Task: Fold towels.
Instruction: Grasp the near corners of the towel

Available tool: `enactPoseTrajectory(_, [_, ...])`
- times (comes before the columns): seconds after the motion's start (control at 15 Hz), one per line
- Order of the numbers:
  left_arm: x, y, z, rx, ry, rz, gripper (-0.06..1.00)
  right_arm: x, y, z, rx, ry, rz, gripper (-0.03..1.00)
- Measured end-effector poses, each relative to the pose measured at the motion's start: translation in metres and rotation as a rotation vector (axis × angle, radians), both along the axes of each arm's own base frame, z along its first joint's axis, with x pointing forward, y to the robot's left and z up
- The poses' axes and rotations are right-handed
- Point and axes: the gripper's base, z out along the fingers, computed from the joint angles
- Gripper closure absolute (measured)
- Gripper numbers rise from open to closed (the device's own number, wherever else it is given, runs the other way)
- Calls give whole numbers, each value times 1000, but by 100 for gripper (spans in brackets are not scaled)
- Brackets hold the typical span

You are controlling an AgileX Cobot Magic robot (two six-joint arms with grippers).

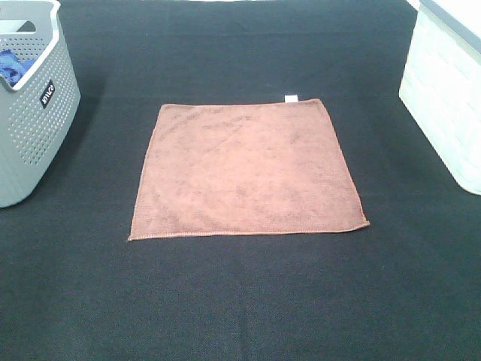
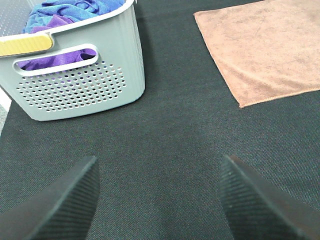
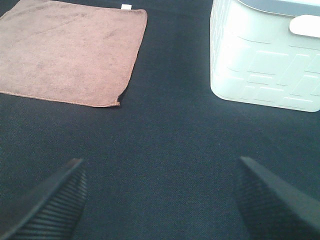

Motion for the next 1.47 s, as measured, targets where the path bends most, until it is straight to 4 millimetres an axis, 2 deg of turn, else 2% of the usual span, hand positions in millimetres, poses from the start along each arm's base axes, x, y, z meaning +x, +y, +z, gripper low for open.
enactPoseTrajectory(1.47, [0, 0, 0, 0, 0, 0, 29, 0, 0, 0, 0, 0, 0, 20])
